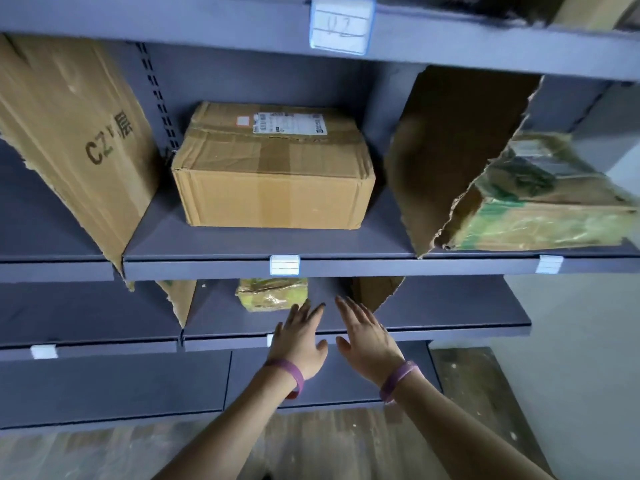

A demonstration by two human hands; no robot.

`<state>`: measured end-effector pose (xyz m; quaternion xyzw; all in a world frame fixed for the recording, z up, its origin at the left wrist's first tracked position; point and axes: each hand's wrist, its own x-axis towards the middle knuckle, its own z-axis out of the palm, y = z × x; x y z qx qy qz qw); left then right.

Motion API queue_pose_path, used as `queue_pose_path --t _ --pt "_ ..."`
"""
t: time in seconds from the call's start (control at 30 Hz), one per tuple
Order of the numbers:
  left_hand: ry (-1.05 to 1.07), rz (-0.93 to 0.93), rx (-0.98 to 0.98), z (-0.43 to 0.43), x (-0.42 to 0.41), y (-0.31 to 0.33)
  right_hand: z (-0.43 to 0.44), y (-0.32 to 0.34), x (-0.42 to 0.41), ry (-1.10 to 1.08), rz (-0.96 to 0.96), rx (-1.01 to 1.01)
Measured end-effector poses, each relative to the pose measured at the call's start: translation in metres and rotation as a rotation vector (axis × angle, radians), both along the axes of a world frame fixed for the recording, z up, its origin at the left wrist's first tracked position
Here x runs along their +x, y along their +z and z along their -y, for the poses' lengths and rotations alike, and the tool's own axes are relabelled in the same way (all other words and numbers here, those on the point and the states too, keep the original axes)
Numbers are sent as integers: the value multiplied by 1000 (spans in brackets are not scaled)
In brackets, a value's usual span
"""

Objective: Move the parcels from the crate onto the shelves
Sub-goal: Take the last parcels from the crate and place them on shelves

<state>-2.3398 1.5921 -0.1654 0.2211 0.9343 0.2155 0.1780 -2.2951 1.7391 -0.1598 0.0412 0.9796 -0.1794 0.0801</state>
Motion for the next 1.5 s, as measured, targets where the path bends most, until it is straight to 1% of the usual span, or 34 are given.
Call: queue_pose_path --t 0.13,0.2,0.3,0.4,0.63,0.7,0.8,0.87,0.93,1.0,1.07,1.17,1.33,1.5 --pt "56 -51 17 -55 27 18 -49 18 23 45 -83 7" --pt "82 -100 45 -82 42 30 -76 29 32 104 -137 21" --pt "127 -205 115 -122 65 51 -119 47 47 203 -225 51" --pt "140 -324 181 -159 81 78 -163 70 61 242 -307 41" --pt "78 -547 348 -240 87 149 -267 127 81 159 -526 32" --pt "65 -602 332 -257 82 162 -296 139 86 101 -547 45" --pt "67 -628 234 -273 73 173 -332 150 90 18 -612 74" --pt "70 -601 139 -282 67 173 -351 153 91 -21 -590 125" --pt "70 -569 56 -290 63 170 -368 154 90 -75 -522 202" --pt "76 -546 -9 -298 59 166 -381 154 88 -114 -465 296" --pt "84 -522 -59 -305 55 162 -389 152 85 -123 -413 349" --pt "85 -517 -109 -310 48 156 -397 147 79 -110 -370 369" --pt "75 -513 -152 -313 33 160 -407 144 64 -106 -346 331" --pt "96 -513 -168 -321 23 159 -410 142 53 -118 -323 341"
